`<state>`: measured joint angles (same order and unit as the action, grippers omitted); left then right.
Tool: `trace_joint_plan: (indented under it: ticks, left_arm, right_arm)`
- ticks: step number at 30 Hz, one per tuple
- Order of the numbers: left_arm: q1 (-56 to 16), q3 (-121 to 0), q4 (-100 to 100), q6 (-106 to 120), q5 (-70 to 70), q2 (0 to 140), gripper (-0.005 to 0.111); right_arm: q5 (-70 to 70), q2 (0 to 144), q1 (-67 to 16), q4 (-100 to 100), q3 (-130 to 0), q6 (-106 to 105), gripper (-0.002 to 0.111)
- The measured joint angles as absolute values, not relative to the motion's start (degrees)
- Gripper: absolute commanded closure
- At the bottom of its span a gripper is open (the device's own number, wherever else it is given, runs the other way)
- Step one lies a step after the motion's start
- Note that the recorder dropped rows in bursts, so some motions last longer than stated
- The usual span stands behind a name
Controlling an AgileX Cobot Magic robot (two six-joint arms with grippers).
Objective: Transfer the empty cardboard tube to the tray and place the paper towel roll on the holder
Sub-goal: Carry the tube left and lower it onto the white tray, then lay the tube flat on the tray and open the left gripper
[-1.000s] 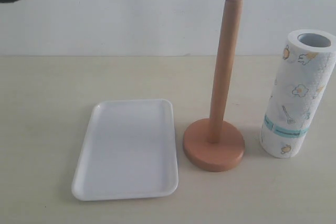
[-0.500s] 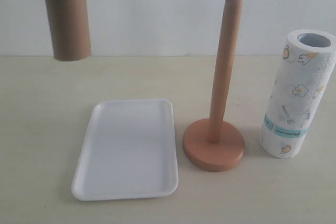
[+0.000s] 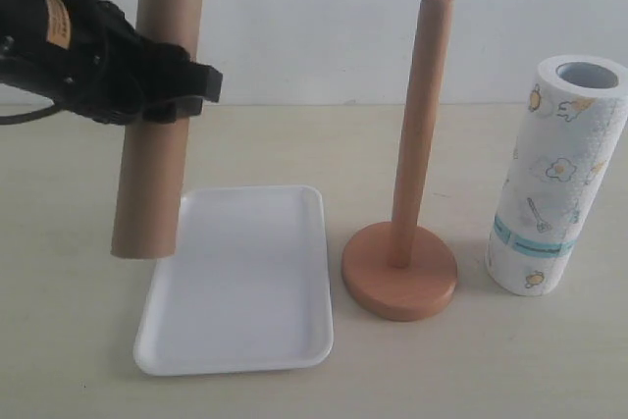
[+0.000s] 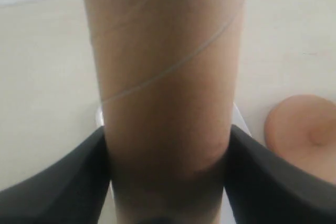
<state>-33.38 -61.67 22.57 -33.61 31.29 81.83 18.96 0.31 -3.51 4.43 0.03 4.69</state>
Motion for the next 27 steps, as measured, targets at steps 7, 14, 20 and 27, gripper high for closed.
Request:
trace_joint_plan:
  ticks: [7, 14, 20, 27]
  left_arm:
    - [-32.5, -61.7, 14.6, -33.1, 29.7, 92.0, 0.103]
    - [-30.8, -61.7, 10.0, -32.5, 27.7, 99.1, 0.103]
    - [-30.7, -61.8, 6.9, -31.8, 24.4, 102.8, 0.103]
    - [-30.7, -64.2, 5.8, -31.4, 23.6, 107.5, 0.103]
  right_arm:
    - [19.0, 0.3, -3.5, 4.4, 0.0, 4.7, 0.108]
    - [19.0, 0.3, -3.5, 4.4, 0.0, 4.7, 0.108]
    - [19.0, 0.3, -3.5, 4.4, 0.0, 4.7, 0.108]
    - [19.0, 0.3, -3.5, 4.4, 0.0, 4.7, 0.108]
